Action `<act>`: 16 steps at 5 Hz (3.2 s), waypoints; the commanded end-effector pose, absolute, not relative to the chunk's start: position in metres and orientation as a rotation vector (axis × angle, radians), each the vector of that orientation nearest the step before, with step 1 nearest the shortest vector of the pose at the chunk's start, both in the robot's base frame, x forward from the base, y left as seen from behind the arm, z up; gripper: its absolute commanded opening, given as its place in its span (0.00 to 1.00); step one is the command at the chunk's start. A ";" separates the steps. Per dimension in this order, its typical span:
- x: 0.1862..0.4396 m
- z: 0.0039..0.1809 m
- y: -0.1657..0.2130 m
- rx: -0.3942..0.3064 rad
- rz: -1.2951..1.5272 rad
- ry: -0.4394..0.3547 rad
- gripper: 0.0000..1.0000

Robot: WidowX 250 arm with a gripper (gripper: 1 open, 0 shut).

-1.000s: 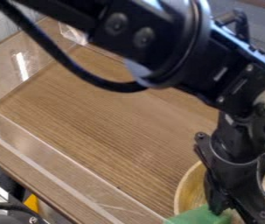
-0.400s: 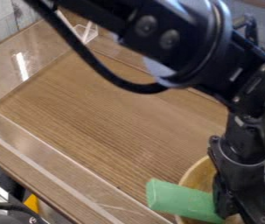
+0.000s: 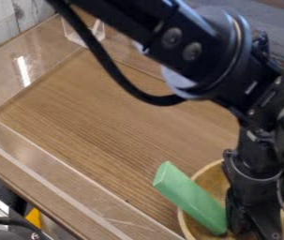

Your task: Put the green block in the brown bowl

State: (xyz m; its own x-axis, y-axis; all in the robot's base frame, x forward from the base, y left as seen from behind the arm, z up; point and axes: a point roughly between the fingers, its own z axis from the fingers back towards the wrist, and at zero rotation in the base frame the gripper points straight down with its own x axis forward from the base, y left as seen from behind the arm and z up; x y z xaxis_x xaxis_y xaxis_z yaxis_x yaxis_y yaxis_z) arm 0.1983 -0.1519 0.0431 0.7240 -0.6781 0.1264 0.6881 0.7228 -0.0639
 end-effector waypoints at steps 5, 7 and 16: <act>0.202 0.029 -0.155 -0.163 -0.807 -0.073 0.00; 0.200 0.039 -0.156 -0.181 -0.813 -0.057 0.00; 0.207 0.062 -0.116 -0.268 -1.086 0.005 0.00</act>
